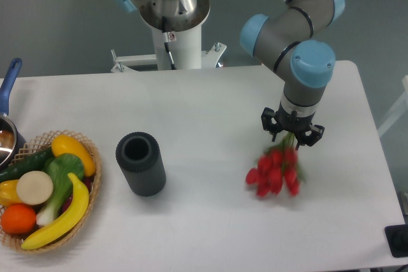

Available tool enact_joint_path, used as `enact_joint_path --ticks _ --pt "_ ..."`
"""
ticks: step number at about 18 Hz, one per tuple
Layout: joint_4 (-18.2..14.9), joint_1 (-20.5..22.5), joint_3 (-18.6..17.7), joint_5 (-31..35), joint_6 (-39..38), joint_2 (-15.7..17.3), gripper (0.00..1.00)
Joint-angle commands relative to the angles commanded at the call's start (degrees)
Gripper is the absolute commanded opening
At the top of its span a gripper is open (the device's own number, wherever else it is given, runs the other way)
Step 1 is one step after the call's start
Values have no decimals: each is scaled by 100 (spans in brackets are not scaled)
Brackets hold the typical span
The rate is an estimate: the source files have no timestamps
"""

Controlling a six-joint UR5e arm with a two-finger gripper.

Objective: Place the flowers on the table

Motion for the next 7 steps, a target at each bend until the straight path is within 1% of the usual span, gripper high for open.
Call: enact_joint_path --ticks 1,3,7 --pt "176 -9 -62 44 0 1 100" --pt "362 -9 -167 219 44 9 100" --pt "415 -26 -168 229 53 36 100"
